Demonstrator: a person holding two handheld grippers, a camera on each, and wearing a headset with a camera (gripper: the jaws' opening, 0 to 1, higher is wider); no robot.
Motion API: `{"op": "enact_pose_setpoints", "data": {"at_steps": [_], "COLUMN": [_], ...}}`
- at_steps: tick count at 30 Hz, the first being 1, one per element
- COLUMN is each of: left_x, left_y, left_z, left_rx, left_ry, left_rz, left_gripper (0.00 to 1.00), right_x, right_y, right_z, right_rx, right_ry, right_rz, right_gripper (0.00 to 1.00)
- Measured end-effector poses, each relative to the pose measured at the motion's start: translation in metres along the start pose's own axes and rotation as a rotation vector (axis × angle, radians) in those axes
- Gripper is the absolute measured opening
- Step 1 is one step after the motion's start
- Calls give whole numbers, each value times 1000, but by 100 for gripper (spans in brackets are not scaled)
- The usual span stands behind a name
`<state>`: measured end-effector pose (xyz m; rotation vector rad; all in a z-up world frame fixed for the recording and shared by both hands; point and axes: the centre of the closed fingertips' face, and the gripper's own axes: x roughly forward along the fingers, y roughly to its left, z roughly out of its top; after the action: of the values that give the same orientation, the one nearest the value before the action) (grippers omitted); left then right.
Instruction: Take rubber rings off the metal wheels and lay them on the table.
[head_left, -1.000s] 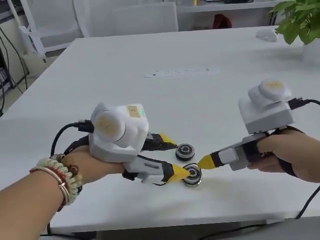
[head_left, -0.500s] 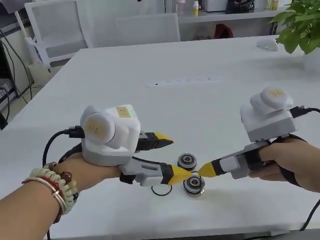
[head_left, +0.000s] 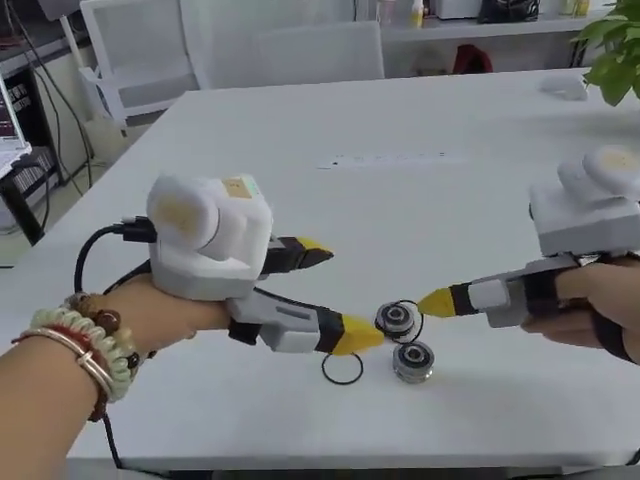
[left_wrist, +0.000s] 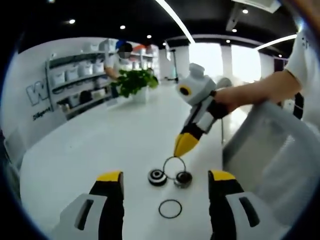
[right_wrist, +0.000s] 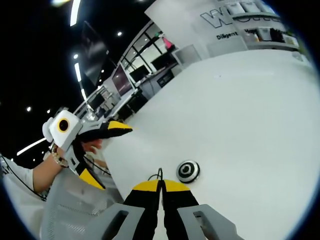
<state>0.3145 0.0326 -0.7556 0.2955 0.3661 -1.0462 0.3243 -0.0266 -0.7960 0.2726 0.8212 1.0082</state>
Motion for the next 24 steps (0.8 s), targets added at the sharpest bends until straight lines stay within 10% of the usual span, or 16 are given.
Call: {"op": "enact_pose_setpoints", "data": {"at_steps": [10,24], "left_x": [-50,-95], "left_y": [6,-3], "left_z": [-10,-57], "left_rx": [10,-23], "left_ry": [28,136], "left_rz": [82,133], "left_gripper": [73,75], "right_x": [-2,-1], "right_y": [9,15], "right_z": [10,9], "right_rx": [-1,-32], "right_ry": [-47,-39], "right_rz": [30,45], "right_gripper": [0,0]}}
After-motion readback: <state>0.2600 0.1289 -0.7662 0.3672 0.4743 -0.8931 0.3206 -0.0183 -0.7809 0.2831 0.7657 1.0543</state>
